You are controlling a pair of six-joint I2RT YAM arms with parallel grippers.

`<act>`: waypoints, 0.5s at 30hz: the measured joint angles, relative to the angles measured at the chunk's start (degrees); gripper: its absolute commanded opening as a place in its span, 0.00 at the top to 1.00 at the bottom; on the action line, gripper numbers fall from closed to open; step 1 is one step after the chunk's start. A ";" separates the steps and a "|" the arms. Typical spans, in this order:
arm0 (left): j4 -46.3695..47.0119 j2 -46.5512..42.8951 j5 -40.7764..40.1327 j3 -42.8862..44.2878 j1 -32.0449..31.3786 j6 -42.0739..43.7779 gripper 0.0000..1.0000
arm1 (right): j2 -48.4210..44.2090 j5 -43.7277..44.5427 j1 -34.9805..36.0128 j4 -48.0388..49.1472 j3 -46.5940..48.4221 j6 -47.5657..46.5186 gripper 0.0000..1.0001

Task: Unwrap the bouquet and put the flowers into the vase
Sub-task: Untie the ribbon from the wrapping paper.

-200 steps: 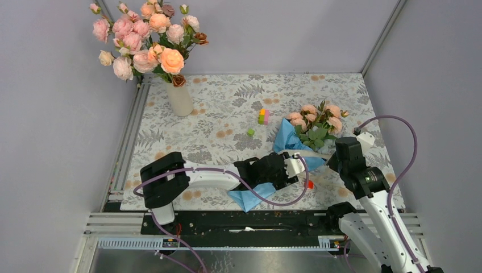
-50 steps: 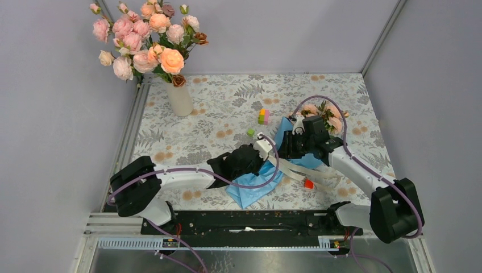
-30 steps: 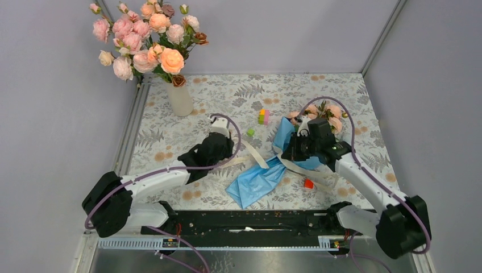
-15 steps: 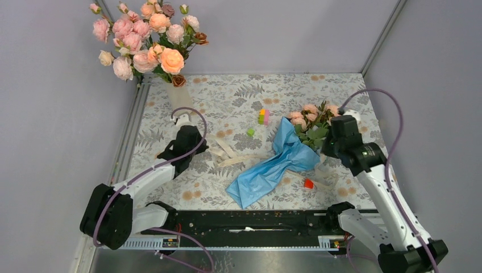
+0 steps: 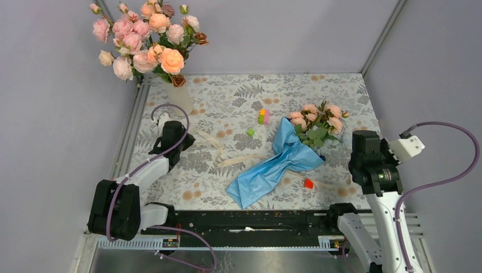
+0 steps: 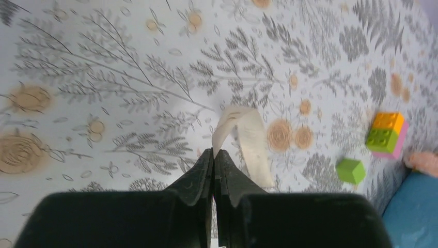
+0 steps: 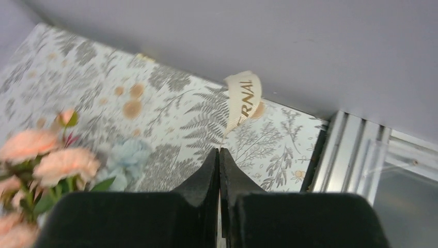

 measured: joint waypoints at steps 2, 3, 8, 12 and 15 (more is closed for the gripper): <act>0.37 0.13 -0.74 0.35 1.51 -0.35 0.94 | 1.40 2.38 -2.97 0.02 0.00 1.88 1.00; 0.55 0.44 -1.09 0.70 1.97 -0.37 0.93 | 2.16 3.08 -4.04 0.00 0.00 2.56 1.00; 1.29 4.39 -2.25 3.63 3.41 0.11 0.57 | 8.72 3.13 -13.57 0.52 -0.61 5.68 0.57; 1.40 5.75 -2.23 4.13 3.67 1.38 0.16 | 11.85 0.83 -16.55 0.63 -3.67 7.13 0.11; 0.59 5.64 -2.21 4.37 3.69 2.29 0.02 | 10.95 -0.66 -16.70 1.14 -4.94 6.51 0.00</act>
